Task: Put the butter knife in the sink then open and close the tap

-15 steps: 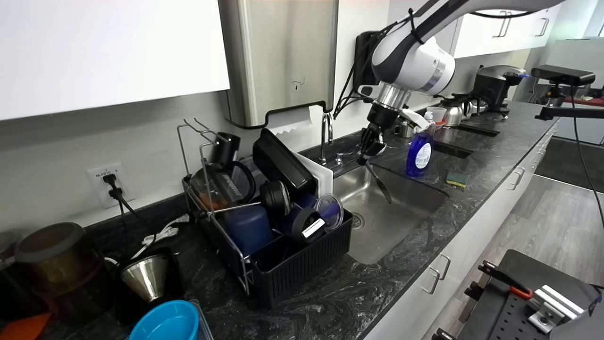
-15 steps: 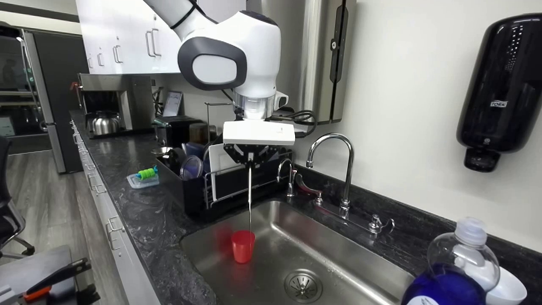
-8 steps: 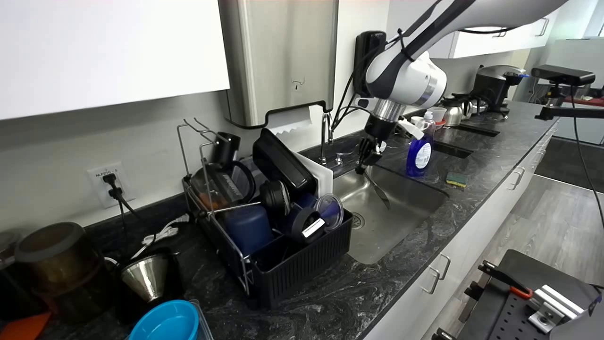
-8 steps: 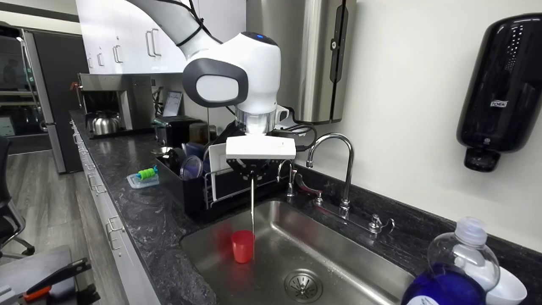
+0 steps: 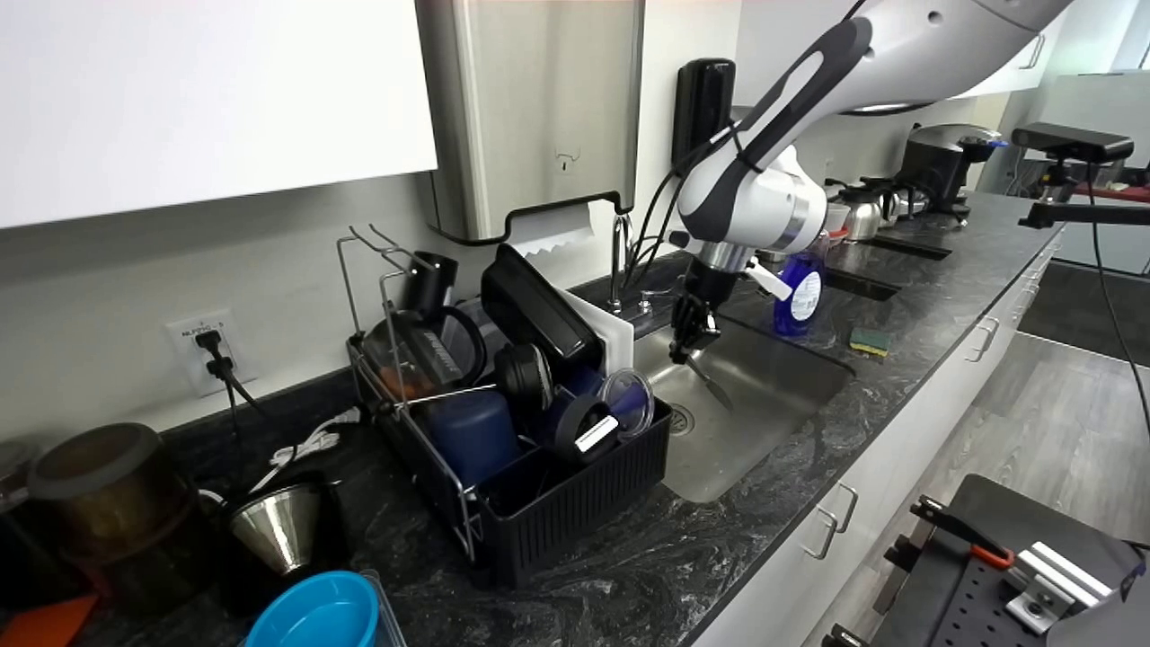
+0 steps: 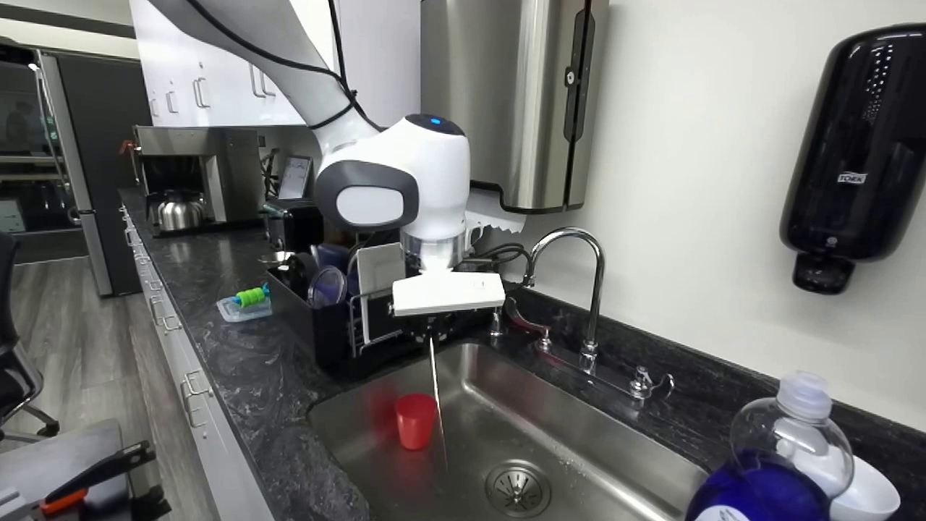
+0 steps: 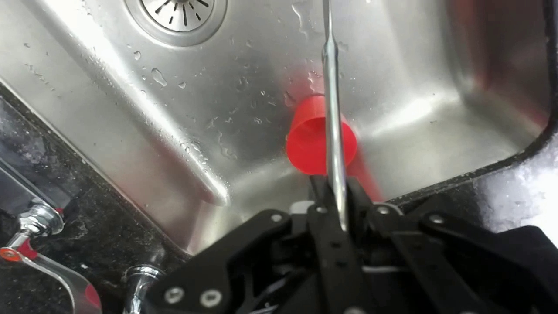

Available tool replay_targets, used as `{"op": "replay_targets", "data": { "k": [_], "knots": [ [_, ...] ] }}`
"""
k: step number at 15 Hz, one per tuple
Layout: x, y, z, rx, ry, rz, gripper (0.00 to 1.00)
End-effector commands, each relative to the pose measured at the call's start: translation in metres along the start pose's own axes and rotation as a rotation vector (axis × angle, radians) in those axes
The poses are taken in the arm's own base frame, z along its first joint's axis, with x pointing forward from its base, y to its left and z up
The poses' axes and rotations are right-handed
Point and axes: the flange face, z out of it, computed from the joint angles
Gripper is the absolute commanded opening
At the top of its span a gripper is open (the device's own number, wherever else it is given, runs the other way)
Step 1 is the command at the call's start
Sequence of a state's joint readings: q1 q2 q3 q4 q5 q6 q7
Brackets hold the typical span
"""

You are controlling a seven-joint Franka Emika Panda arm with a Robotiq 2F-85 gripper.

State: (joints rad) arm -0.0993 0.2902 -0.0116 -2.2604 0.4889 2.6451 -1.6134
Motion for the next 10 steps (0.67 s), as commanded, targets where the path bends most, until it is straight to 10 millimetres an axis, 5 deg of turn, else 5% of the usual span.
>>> {"op": "replay_targets", "data": {
  "k": [1, 10],
  "knots": [
    [-0.004, -0.001, 0.015, -0.031, -0.013, -0.082, 0.03],
    [-0.013, 0.008, 0.043, -0.111, -0.007, -0.172, 0.03]
  ]
}}
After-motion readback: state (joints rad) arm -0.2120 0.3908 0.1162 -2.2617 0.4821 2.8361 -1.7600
